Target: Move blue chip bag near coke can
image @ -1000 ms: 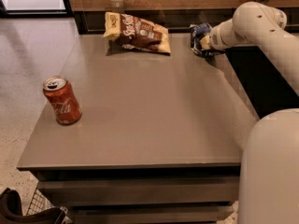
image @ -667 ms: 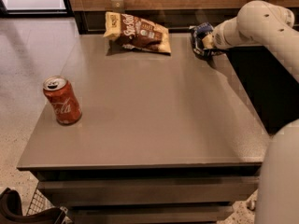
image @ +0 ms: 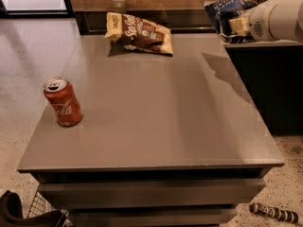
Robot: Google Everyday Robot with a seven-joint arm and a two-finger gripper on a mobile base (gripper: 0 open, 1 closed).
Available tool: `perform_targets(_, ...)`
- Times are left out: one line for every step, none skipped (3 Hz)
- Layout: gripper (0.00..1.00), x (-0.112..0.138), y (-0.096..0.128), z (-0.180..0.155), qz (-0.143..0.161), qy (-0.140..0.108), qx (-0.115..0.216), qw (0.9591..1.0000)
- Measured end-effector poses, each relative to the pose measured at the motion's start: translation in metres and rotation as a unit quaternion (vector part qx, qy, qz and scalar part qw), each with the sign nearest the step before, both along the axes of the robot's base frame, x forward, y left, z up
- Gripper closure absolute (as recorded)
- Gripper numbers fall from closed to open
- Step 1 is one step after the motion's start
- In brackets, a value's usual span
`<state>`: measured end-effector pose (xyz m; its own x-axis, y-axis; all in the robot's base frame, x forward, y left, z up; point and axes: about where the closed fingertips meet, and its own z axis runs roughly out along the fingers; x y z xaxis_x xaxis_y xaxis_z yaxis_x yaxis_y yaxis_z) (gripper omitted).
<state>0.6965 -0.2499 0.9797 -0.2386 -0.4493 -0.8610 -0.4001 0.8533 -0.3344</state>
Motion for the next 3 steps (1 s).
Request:
perform_targets(1.00,-0.048,0.005,0.033,0.047,-0.016,0.025,0.9985)
perform_targets(1.00,-0.078,0.016,0.058,0.123,-0.029,0.049,0.9908)
perform_targets(1.00,-0.106,0.048,0.068,0.220,-0.028,0.046,0.9740)
